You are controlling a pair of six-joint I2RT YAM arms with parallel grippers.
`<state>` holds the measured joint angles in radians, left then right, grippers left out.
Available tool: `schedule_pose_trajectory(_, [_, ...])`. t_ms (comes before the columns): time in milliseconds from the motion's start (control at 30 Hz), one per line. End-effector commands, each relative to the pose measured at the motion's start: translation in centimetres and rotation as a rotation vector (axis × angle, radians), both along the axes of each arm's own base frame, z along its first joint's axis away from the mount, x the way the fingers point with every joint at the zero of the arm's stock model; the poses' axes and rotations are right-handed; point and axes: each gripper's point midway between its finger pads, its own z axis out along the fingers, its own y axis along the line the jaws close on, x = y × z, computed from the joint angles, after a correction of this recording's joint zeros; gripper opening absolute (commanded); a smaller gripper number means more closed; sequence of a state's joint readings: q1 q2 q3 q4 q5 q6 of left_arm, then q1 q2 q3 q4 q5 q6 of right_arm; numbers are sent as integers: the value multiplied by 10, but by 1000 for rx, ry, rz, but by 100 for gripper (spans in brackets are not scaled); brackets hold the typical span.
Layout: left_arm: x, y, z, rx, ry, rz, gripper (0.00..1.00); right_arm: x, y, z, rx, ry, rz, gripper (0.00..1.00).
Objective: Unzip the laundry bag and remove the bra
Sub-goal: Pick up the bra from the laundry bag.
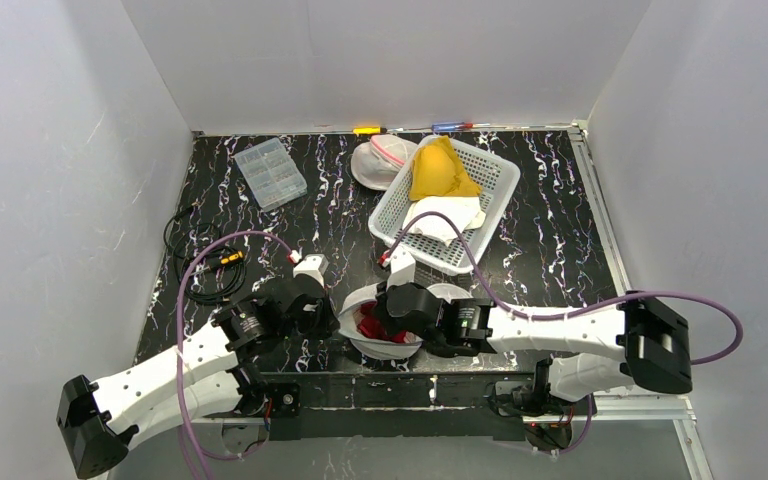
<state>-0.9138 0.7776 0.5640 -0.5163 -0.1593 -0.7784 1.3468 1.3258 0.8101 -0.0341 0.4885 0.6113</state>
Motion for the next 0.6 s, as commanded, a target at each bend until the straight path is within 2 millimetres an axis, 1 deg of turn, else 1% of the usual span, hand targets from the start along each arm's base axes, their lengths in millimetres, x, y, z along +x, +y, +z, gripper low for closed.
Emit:
schedule_pose_trajectory(0, [0, 14, -7, 67, 1, 19, 0, 2, -12, 3, 20, 6, -30, 1])
schedule_pose_trajectory(133, [-1, 14, -8, 62, 2, 23, 0, 1, -18, 6, 39, 11, -36, 1])
schedule_pose_trajectory(267, [-1, 12, -8, 56, 6, 19, 0, -10, -13, 11, 85, 36, 29, 1])
schedule_pose_trajectory(300, [-1, 11, -9, 55, 7, 18, 0, -14, -12, 11, 89, 48, 50, 7])
schedule_pose_trajectory(333, [-1, 11, -9, 55, 8, 20, 0, -16, -7, 16, 116, 51, 65, 14])
schedule_pose_trajectory(367, [-1, 10, -10, 53, 10, 19, 0, -17, -5, 18, 122, 56, 75, 22])
schedule_pose_trajectory(400, [-1, 9, -9, 47, 10, 16, 0, -20, -3, 19, 126, 65, 93, 32])
schedule_pose_trajectory(433, [-1, 8, -10, 44, 12, 15, 0, -22, -2, 21, 131, 69, 103, 39])
schedule_pose_trajectory(500, [-1, 7, -10, 40, 15, 12, 0, -24, -1, 21, 126, 75, 113, 52])
schedule_pose_trajectory(567, [-1, 6, -11, 40, 14, 10, 0, -25, 2, 26, 131, 72, 129, 63])
